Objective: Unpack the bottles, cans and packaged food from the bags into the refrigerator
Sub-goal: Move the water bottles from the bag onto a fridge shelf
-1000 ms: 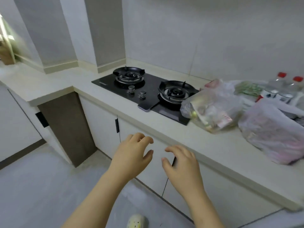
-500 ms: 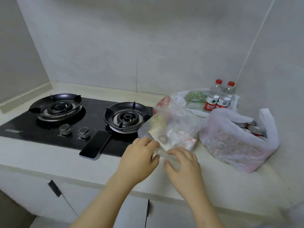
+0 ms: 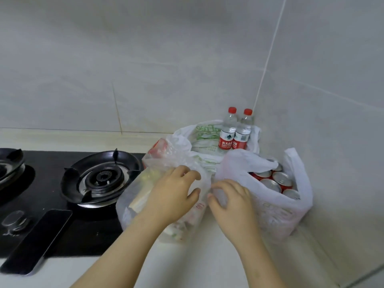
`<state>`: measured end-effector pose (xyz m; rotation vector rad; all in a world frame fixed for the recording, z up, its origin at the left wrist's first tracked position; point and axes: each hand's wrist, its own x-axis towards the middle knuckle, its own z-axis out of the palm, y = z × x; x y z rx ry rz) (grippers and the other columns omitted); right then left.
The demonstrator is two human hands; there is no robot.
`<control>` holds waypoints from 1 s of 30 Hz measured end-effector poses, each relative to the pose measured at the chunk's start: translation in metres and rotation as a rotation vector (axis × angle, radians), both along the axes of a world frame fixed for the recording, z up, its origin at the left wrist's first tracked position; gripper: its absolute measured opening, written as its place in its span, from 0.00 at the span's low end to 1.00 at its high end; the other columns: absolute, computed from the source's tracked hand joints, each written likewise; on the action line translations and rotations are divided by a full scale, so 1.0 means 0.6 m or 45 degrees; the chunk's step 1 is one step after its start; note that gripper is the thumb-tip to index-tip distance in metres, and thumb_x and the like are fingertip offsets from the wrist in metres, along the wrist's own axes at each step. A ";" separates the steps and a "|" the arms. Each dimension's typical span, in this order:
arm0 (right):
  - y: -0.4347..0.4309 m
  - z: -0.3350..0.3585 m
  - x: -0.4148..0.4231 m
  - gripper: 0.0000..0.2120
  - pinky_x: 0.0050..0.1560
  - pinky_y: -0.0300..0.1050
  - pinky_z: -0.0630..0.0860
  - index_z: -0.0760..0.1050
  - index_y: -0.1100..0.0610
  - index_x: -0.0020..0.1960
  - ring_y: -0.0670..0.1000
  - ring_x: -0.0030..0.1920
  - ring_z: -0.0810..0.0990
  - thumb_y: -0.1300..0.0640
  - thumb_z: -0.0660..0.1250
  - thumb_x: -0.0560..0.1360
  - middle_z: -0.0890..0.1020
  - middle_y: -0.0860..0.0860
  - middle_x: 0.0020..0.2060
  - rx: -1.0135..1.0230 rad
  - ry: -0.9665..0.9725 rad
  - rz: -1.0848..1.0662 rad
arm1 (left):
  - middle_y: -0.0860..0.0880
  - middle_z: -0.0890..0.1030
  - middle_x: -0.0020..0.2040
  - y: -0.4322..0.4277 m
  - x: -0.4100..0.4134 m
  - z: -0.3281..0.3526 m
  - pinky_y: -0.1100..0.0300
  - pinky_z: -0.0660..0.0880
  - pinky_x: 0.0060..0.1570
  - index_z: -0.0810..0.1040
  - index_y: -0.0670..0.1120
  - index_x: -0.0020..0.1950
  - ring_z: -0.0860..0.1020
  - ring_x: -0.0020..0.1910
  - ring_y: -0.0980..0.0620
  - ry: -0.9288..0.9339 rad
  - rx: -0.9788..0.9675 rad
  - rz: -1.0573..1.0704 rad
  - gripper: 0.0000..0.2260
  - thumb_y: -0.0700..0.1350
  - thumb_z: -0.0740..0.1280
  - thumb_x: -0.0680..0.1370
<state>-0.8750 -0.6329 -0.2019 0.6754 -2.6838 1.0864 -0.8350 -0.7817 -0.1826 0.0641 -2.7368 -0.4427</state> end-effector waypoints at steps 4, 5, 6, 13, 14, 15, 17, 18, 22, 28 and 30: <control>0.025 0.028 -0.086 0.17 0.58 0.42 0.66 0.80 0.52 0.51 0.51 0.57 0.74 0.48 0.61 0.68 0.79 0.46 0.54 -0.060 0.065 -0.048 | 0.51 0.74 0.59 0.021 -0.085 0.011 0.56 0.70 0.56 0.75 0.51 0.62 0.72 0.58 0.48 -0.031 -0.006 0.005 0.25 0.58 0.50 0.72; 0.030 0.034 -0.108 0.17 0.59 0.43 0.67 0.80 0.52 0.52 0.51 0.57 0.74 0.49 0.61 0.68 0.79 0.47 0.54 -0.074 0.082 -0.049 | 0.51 0.75 0.59 0.025 -0.106 0.013 0.55 0.71 0.56 0.75 0.50 0.62 0.72 0.58 0.48 -0.030 -0.002 0.012 0.23 0.56 0.52 0.73; 0.036 0.040 -0.127 0.16 0.60 0.44 0.68 0.80 0.52 0.53 0.51 0.58 0.74 0.49 0.61 0.69 0.79 0.47 0.55 -0.075 0.099 -0.042 | 0.51 0.75 0.60 0.029 -0.127 0.014 0.54 0.71 0.56 0.74 0.50 0.63 0.72 0.58 0.47 -0.031 -0.008 0.015 0.20 0.54 0.55 0.75; 0.041 0.062 -0.247 0.13 0.62 0.41 0.64 0.77 0.50 0.58 0.47 0.60 0.69 0.54 0.64 0.74 0.75 0.43 0.59 -0.051 0.113 -0.003 | 0.52 0.72 0.63 0.037 -0.248 0.031 0.57 0.69 0.58 0.72 0.52 0.65 0.69 0.62 0.50 -0.058 -0.118 -0.023 0.16 0.51 0.61 0.78; 0.037 0.064 -0.262 0.13 0.61 0.41 0.65 0.77 0.50 0.58 0.48 0.60 0.69 0.54 0.64 0.74 0.76 0.43 0.58 -0.052 0.107 -0.004 | 0.52 0.72 0.63 0.035 -0.263 0.034 0.57 0.70 0.58 0.72 0.52 0.65 0.69 0.62 0.50 -0.058 -0.129 -0.029 0.16 0.51 0.61 0.78; 0.034 0.067 -0.279 0.12 0.60 0.41 0.65 0.78 0.51 0.56 0.49 0.59 0.71 0.54 0.64 0.74 0.76 0.44 0.57 -0.048 0.107 -0.008 | 0.52 0.73 0.62 0.031 -0.279 0.036 0.57 0.69 0.58 0.72 0.52 0.65 0.69 0.62 0.51 -0.057 -0.128 -0.033 0.16 0.51 0.61 0.78; 0.027 0.071 -0.314 0.10 0.59 0.43 0.66 0.78 0.51 0.54 0.51 0.56 0.72 0.54 0.64 0.74 0.77 0.45 0.54 -0.033 0.104 -0.040 | 0.51 0.73 0.61 0.024 -0.312 0.040 0.58 0.69 0.58 0.73 0.51 0.64 0.70 0.61 0.50 -0.047 -0.106 -0.047 0.15 0.50 0.61 0.78; 0.024 0.074 -0.331 0.09 0.59 0.44 0.67 0.78 0.51 0.54 0.52 0.56 0.72 0.53 0.64 0.74 0.78 0.45 0.54 -0.017 0.091 -0.063 | 0.50 0.74 0.60 0.019 -0.329 0.042 0.58 0.69 0.59 0.73 0.51 0.63 0.70 0.61 0.50 -0.047 -0.092 -0.059 0.15 0.50 0.62 0.77; 0.011 0.087 -0.400 0.11 0.60 0.43 0.66 0.77 0.50 0.56 0.52 0.60 0.70 0.53 0.63 0.75 0.77 0.47 0.58 0.024 0.026 -0.105 | 0.49 0.75 0.59 0.001 -0.402 0.045 0.56 0.69 0.59 0.74 0.49 0.62 0.71 0.60 0.48 -0.071 -0.073 -0.090 0.14 0.49 0.63 0.77; -0.018 0.098 -0.497 0.12 0.62 0.49 0.68 0.77 0.51 0.57 0.55 0.60 0.70 0.55 0.62 0.75 0.76 0.51 0.59 0.089 -0.049 -0.157 | 0.47 0.75 0.58 -0.019 -0.520 0.060 0.57 0.70 0.56 0.75 0.47 0.60 0.72 0.58 0.48 -0.060 0.021 -0.102 0.13 0.45 0.62 0.77; -0.023 0.093 -0.523 0.11 0.59 0.49 0.69 0.77 0.51 0.56 0.55 0.59 0.71 0.55 0.61 0.75 0.76 0.51 0.58 0.100 -0.061 -0.168 | 0.46 0.75 0.57 -0.021 -0.558 0.062 0.58 0.70 0.54 0.77 0.46 0.57 0.73 0.57 0.47 -0.032 0.095 -0.059 0.11 0.42 0.62 0.76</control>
